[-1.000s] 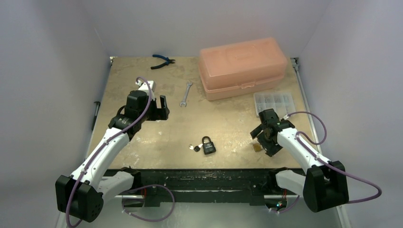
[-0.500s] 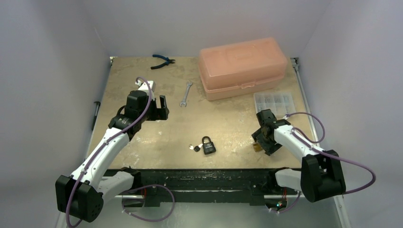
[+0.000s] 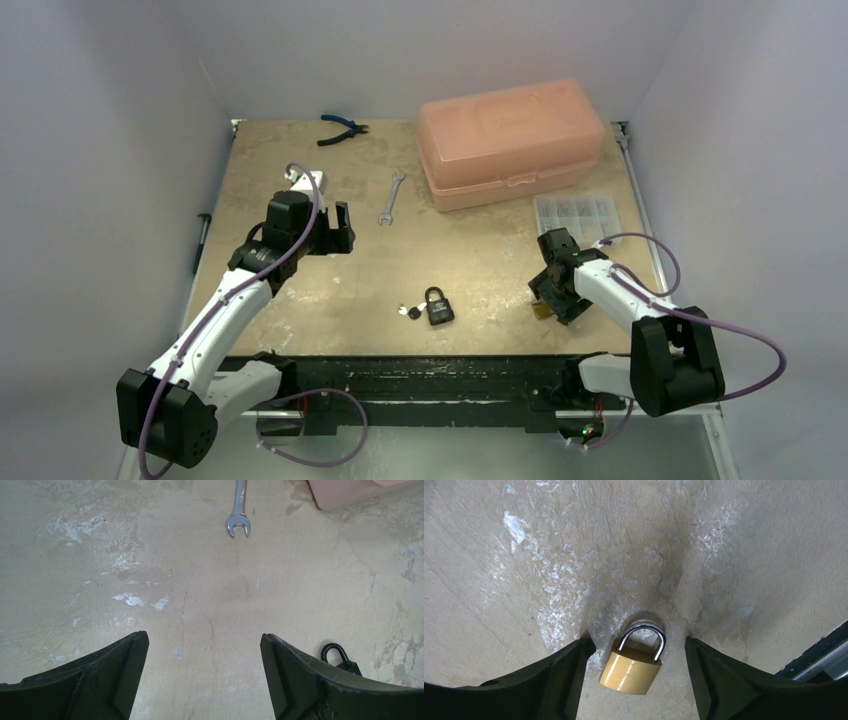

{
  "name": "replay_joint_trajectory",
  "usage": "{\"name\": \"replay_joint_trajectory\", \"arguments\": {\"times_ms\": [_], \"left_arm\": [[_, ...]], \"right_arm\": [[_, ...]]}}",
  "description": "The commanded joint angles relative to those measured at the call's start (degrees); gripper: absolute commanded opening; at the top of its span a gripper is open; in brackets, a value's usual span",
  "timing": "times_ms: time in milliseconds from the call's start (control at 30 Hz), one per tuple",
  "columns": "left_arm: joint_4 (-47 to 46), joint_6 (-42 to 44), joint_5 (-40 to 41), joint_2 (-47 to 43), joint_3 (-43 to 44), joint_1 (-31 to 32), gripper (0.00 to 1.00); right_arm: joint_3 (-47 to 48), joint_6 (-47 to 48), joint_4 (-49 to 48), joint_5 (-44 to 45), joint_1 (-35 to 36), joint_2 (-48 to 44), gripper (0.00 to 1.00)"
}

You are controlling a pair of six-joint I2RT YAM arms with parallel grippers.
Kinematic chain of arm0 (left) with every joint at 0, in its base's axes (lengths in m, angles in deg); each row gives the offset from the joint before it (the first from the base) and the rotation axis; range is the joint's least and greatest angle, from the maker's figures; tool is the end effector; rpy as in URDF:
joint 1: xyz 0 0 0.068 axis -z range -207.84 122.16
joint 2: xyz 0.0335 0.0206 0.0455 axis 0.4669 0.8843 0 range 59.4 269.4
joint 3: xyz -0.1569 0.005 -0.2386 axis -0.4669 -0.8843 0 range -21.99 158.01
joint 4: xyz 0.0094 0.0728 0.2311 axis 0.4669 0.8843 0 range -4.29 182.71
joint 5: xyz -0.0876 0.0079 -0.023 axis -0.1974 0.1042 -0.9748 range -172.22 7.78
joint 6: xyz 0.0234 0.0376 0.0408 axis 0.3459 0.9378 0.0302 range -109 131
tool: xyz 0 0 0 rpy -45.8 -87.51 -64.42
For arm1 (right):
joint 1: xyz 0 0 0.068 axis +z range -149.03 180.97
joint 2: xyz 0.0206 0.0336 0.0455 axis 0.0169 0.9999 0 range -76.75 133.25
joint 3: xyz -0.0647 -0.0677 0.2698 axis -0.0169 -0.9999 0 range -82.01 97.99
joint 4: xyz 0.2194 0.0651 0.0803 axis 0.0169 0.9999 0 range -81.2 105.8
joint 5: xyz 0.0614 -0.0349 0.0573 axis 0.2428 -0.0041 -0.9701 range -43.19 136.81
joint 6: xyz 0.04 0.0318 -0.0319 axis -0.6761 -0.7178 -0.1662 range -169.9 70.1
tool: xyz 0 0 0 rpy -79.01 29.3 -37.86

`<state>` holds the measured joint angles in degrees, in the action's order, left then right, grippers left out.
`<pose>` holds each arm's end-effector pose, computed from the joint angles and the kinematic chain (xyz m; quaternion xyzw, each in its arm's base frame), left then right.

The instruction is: Unlock with the key

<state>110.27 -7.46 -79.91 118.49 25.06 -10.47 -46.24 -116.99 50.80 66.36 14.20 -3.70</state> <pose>0.1962 -0.0596 0.2925 -0.0176 0.8931 -0.1210 0.4330 0.1746 0.0258 0.1762 0.4585 0.8676 -0.0698 0.1793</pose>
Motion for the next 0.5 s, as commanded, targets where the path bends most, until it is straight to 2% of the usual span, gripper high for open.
{"name": "replay_joint_trajectory", "arguments": {"times_ms": [0,467], "left_arm": [[-0.9,0.1,0.6,-1.0,2.3,-0.2,0.88],[-0.9,0.1,0.6,-1.7,2.4,-0.2,0.88]], "right_arm": [[1.1,1.6,0.3,0.1,0.2,1.1,0.8],[-0.6,0.5,-0.6,-3.4,0.9,-0.2,0.71]]}}
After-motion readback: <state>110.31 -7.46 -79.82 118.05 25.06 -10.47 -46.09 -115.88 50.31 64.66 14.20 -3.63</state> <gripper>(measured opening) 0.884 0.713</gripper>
